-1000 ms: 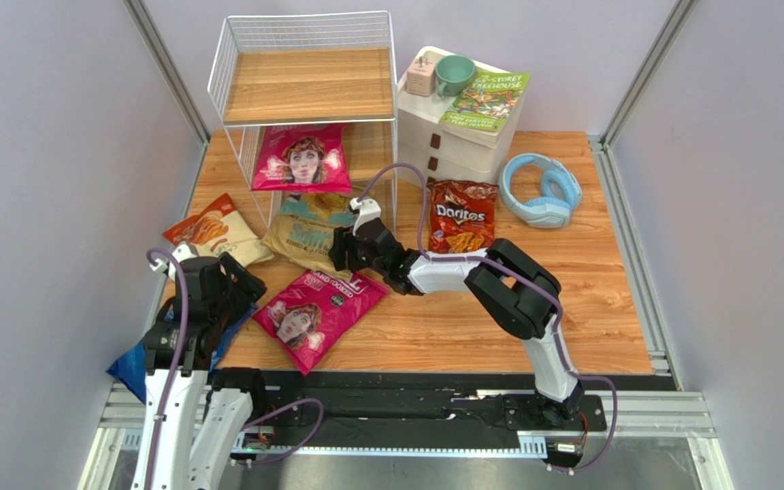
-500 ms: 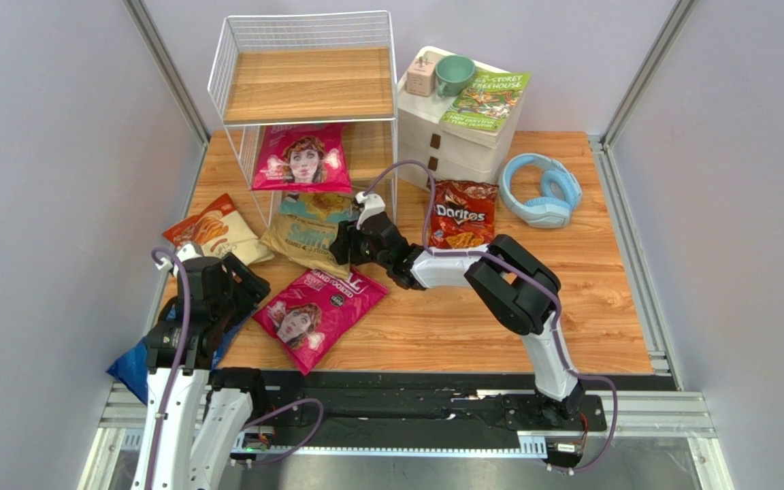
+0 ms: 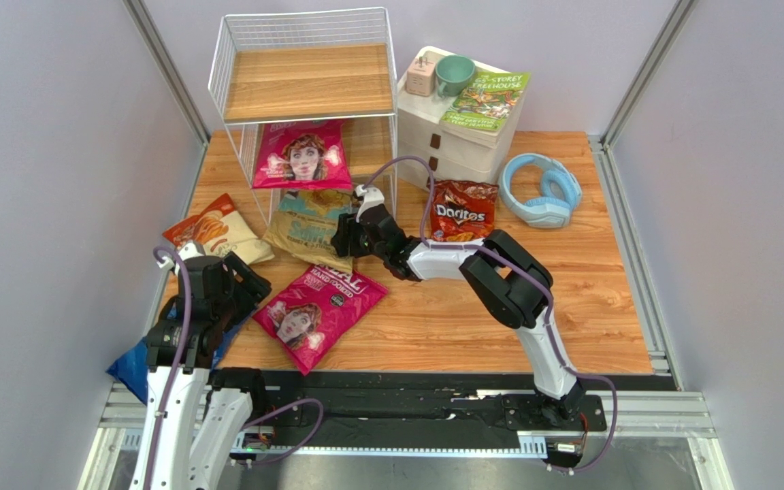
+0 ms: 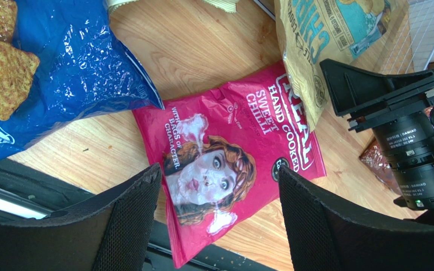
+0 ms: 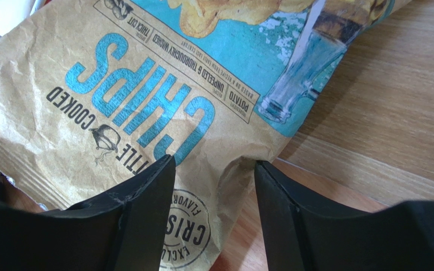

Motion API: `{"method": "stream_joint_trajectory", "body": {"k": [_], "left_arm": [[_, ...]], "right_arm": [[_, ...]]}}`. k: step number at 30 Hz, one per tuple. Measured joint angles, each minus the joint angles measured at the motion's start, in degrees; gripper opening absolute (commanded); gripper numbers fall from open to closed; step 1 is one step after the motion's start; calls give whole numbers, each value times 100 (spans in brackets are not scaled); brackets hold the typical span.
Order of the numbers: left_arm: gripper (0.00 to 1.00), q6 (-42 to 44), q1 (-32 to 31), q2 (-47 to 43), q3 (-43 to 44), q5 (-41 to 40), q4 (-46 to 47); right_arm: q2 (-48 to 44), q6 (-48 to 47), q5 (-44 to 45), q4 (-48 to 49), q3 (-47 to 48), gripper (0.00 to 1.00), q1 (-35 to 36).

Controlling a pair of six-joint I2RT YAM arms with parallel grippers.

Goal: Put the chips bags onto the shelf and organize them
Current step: Adjust the potato chip on the shelf.

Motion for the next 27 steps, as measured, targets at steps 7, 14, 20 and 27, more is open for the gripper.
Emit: {"method": "stream_joint_trajectory", "body": {"k": [7,14,20,27], "left_arm": [[80,-2,0,13,-46,2,48],[81,-2,0,35,-118,4,81],[81,-2,0,74,-118,2,92],[82,-2,0,177,-118,37,190]], "right_arm": [[-109,4,-81,42,-424,54,0],[-297,-4,-131,-7,-640,64,-20],[-592,-39,-341,-201,-664,66,-37],[-1311,0,-549,-678,-750,66,-42]]}}
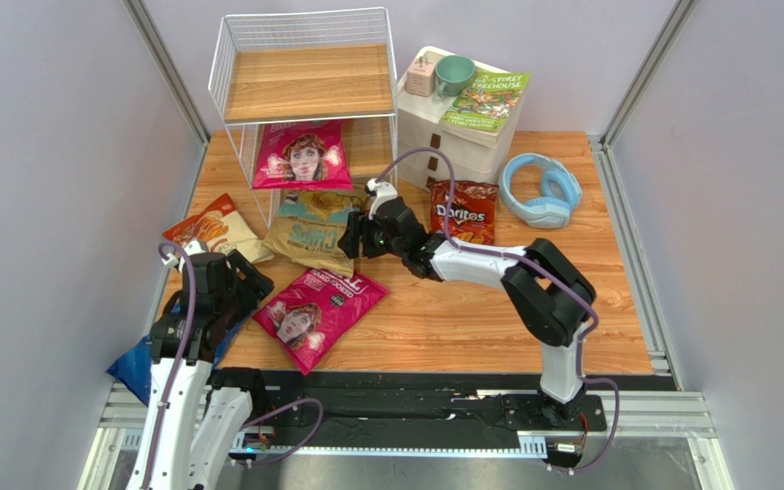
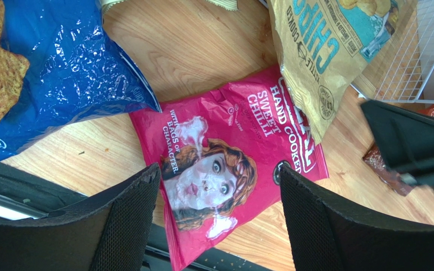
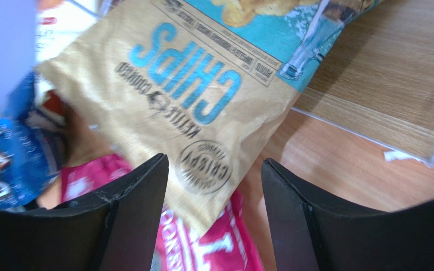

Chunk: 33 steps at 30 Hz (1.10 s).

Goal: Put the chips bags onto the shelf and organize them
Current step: Adjust the potato chip on the shelf, then move the potato chip to the center of the board.

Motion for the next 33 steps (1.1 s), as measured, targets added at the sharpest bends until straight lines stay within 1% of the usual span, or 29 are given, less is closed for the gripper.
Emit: {"method": "stream_joint_trajectory", "body": {"k": [5,10,12,15,17,18,20,21,24,26,29,31,33], "left_arm": [[83,2,0,79,0,9,28],[82,7,0,343,20,76,81],[82,37,0,472,44,162,107],[82,138,-15,623,50,337,146],[82,221,-61,686,50,422,149],[82,286,-140,758,57,479,149],[82,372,-269,835,66,570,149],[82,409,-369,872,68,616,155],[81,459,-507,866,68,752,155],[80,503,-533,767,68,837,155],[79,551,-634,612,68,962,142],[79,564,-837,603,98,970,96],[79,584,-1169,723,197,946,28]], "right_arm": [[-1121,4,-83,-568,-323,66,-17],[-2476,264,-131,-1043,-966,66,-212],[-2940,448,-133,-1248,-1255,67,-516],[-3421,535,-44,-1788,-1517,70,-1303],[-3534,490,7,-2028,-1565,77,-1718],[-3563,420,2,-2170,-1576,77,-2074],[-3560,313,-28,-2293,-1576,78,-2490],[-3526,205,-105,-2347,-1576,78,-2824],[-3161,-50,-210,-2367,-1451,76,-3320],[-2743,-192,-291,-2385,-1285,74,-3427],[-1993,-304,-509,-2417,-988,74,-3379],[-1633,-317,-584,-2483,-837,74,-3305],[-1349,-323,-584,-2566,-686,73,-3202]]}}
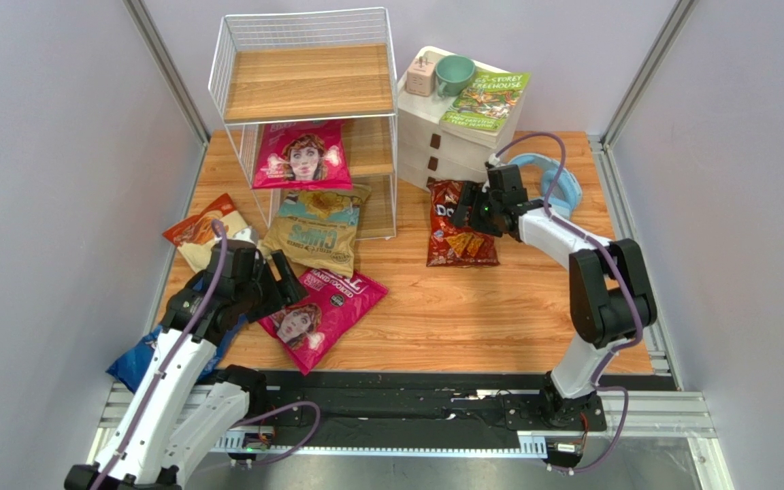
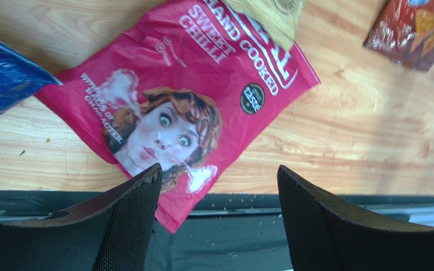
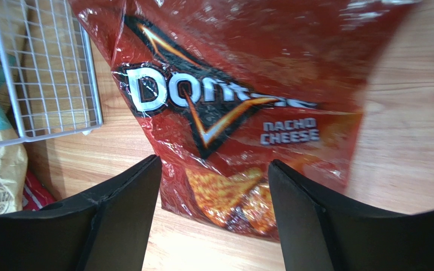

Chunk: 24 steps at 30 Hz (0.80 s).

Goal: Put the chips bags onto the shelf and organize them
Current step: Move the potato chip to the center of the board.

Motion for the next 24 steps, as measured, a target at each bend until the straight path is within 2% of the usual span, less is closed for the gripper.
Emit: {"method": "stream_joint_trajectory", "body": {"k": [5,11,20,24], "left_arm": [[79,68,-531,509,348,-83,-57],[79,164,-1257,1054,590,-179,101],[79,267,-2129,1670,603,-94,461],[79,267,-2319,1882,603,-20,688]], "right_arm": [[415,42,55,-234,313,72,192],[437,46,168,-603,203,72,254],[-275,157,160,-973,-732,71,450],[-632,339,109,-1211,-1060,71,680]]}}
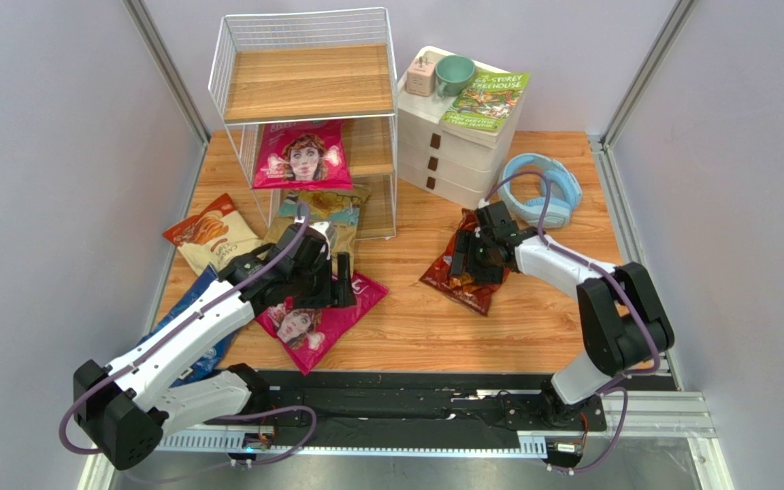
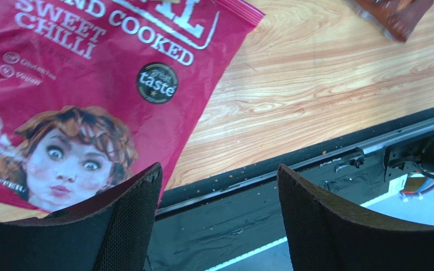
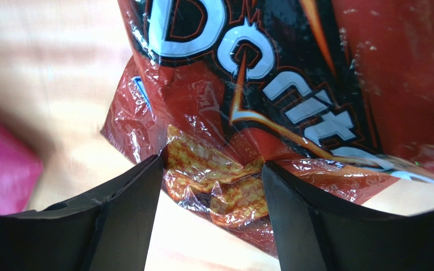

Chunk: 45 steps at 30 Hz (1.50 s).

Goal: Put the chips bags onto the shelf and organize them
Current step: Move the potato chip to the center of the board.

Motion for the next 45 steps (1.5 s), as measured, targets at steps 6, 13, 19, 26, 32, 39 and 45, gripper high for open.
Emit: {"method": "stream_joint_trajectory", "body": {"k": [6,13,19,26,32,39,45], "left_arm": [[79,17,-323,334,138,94,278],[79,74,-422,411,179,278,516],[80,304,-448,428,387,461,518],[80,498,-450,433,540,592,540],[80,584,-450,542,540,774,566],[82,664,-450,647,540,973,621],[82,778,-450,769,557,1169,625]], "right_arm": [[-828,629,-275,-909,-415,73,654],[-2164,894,103,-1851,291,76,564],[-2463,850,334,-2315,518,84,-452],[-3178,1163,313,-2608,-444,90,-811],[-3305,1384,251,-2472,-1069,91,-833],[-2914,1497,92,-1381,-1849,91,-833],[-2516,1539,-105,-299,-2192,89,-833]]}}
